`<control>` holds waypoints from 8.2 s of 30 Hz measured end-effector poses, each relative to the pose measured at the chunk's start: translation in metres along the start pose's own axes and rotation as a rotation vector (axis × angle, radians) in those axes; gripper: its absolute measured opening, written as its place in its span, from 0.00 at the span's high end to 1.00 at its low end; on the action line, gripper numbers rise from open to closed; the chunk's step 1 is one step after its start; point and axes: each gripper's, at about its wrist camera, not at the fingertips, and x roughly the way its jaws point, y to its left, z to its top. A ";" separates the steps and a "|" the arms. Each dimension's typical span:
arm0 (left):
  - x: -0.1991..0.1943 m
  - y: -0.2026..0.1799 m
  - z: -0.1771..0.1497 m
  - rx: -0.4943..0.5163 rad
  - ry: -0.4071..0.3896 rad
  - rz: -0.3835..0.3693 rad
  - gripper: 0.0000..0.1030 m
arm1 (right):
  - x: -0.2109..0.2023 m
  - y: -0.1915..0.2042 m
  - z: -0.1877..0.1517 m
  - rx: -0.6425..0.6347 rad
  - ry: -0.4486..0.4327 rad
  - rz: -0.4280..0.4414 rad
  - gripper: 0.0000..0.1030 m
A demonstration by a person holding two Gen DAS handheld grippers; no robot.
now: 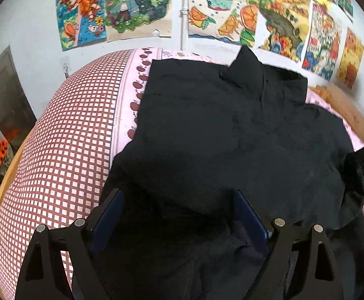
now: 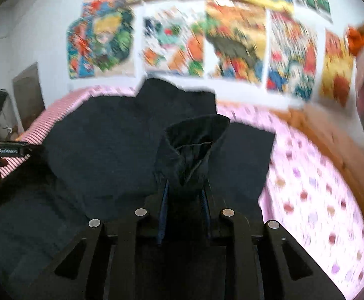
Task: Fold large clothes
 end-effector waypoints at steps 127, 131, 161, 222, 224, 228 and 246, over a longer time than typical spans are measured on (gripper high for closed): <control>0.075 -0.037 0.051 -0.031 -0.097 -0.415 0.94 | 0.077 -0.025 0.024 0.052 0.002 0.183 0.97; 0.072 -0.037 0.046 -0.015 -0.124 -0.409 0.94 | 0.073 -0.021 0.020 0.031 0.006 0.191 0.97; 0.017 -0.034 0.033 0.064 -0.256 -0.529 0.85 | 0.136 0.012 0.057 0.021 0.044 0.261 0.80; 0.082 -0.042 0.094 -0.104 -0.293 -0.124 0.18 | 0.150 -0.066 0.054 0.344 -0.126 -0.002 0.28; 0.072 -0.048 0.092 -0.080 -0.281 -0.135 0.18 | 0.144 -0.062 0.055 0.332 -0.110 -0.001 0.27; 0.039 -0.058 0.090 -0.037 -0.314 -0.121 0.15 | 0.117 -0.057 0.061 0.295 -0.116 -0.009 0.21; -0.121 -0.036 0.037 -0.053 -0.425 -0.212 0.00 | -0.083 -0.030 0.064 0.124 -0.184 -0.010 0.12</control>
